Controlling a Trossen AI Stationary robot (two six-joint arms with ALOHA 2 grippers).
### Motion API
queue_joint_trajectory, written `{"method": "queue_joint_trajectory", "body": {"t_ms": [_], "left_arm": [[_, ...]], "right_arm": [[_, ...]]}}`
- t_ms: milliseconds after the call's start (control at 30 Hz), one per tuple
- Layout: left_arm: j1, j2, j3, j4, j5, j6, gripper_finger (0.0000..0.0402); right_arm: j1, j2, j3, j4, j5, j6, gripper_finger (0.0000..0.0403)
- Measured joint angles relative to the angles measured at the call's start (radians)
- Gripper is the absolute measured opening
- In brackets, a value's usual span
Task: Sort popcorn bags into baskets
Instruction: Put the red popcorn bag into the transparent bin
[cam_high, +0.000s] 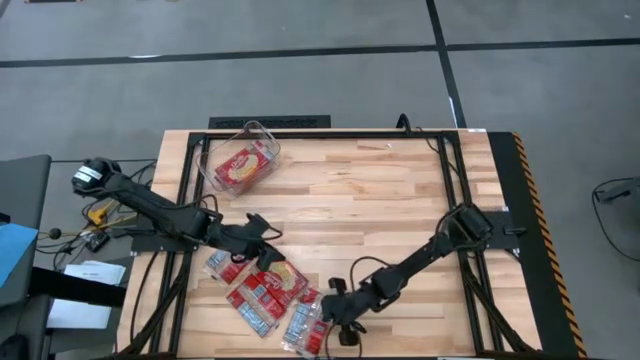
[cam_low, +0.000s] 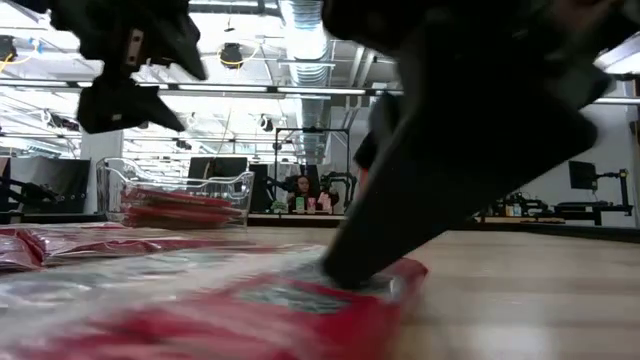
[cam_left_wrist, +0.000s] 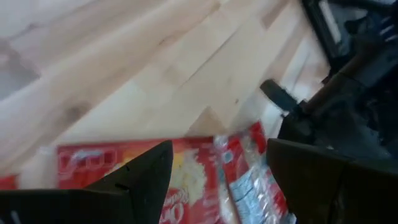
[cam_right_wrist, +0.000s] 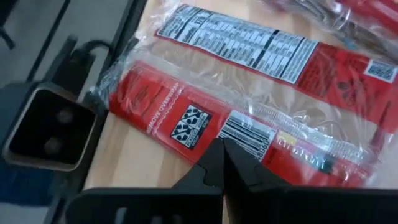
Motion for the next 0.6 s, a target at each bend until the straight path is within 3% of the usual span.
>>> {"method": "queue_joint_trajectory", "body": {"t_ms": [300, 600], "left_arm": [[-0.011, 0.008, 0.0, 0.03, -0.076, -0.042, 0.0249], [0.053, 0.008, 0.0, 0.039, -0.2, -0.01, 0.0249]], "right_arm": [[-0.135, -0.077, 0.009, -0.354, 0.178, -0.001, 0.0034], [-0.322, -0.151, 0.002, -0.471, 0.176, -0.187, 0.0015]]}}
